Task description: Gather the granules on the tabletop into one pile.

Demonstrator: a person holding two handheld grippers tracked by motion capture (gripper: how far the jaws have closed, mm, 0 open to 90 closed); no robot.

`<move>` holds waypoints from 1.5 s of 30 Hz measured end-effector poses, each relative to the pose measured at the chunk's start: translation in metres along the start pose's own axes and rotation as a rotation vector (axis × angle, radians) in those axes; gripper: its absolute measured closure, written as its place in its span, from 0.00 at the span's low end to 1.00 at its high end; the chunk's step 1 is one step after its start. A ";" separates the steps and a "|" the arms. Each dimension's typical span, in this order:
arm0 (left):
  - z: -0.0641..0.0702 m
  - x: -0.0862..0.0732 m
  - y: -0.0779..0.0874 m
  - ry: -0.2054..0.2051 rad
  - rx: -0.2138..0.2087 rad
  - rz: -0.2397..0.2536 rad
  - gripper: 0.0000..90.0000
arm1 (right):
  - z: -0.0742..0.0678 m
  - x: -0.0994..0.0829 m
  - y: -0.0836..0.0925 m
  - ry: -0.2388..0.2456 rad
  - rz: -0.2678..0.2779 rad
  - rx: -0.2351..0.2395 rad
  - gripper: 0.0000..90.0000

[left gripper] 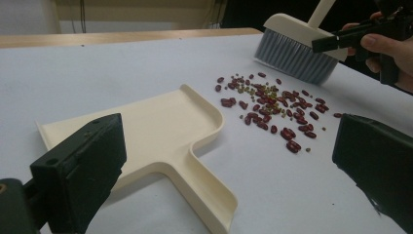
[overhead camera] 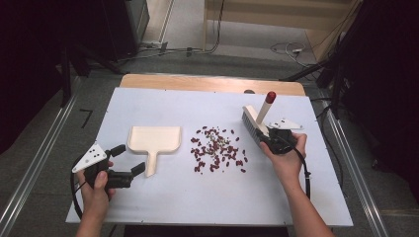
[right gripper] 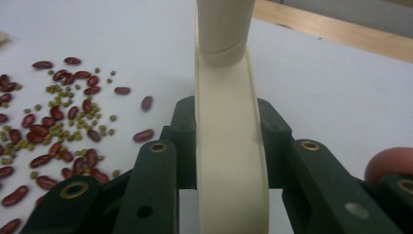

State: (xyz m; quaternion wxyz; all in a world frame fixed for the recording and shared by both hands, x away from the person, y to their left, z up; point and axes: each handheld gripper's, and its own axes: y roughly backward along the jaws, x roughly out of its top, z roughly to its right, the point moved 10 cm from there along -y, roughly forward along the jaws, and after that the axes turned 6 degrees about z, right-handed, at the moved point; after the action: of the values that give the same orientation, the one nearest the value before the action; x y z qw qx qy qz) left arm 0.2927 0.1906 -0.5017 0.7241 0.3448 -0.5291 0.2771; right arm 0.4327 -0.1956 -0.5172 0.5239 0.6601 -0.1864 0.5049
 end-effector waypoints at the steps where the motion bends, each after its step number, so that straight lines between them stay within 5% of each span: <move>1: 0.000 0.000 0.000 -0.005 0.000 -0.004 0.00 | -0.010 -0.001 -0.001 0.014 -0.014 0.035 0.73; 7: 0.003 0.000 -0.003 -0.006 -0.009 -0.007 0.00 | -0.034 -0.002 -0.001 0.059 -0.043 0.087 0.73; 29: 0.004 0.000 -0.009 -0.023 -0.029 -0.018 0.00 | -0.080 -0.004 0.008 0.130 -0.056 0.162 0.73; 39: 0.003 0.001 -0.008 -0.020 -0.025 -0.016 0.00 | -0.085 0.008 0.019 0.172 -0.015 0.135 0.73; 43: 0.002 0.001 -0.008 -0.021 -0.024 -0.018 0.00 | -0.106 0.022 0.034 0.153 0.022 0.198 0.73; 45: 0.003 0.001 -0.008 -0.022 -0.023 -0.019 0.00 | -0.133 0.026 0.044 0.105 0.023 0.304 0.73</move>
State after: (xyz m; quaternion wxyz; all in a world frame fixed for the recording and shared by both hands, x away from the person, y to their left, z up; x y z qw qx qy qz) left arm 0.2975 0.1838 -0.5021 0.7247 0.3444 -0.5371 0.2603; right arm 0.3465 -0.0878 -0.4801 0.4209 0.7024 -0.0878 0.5672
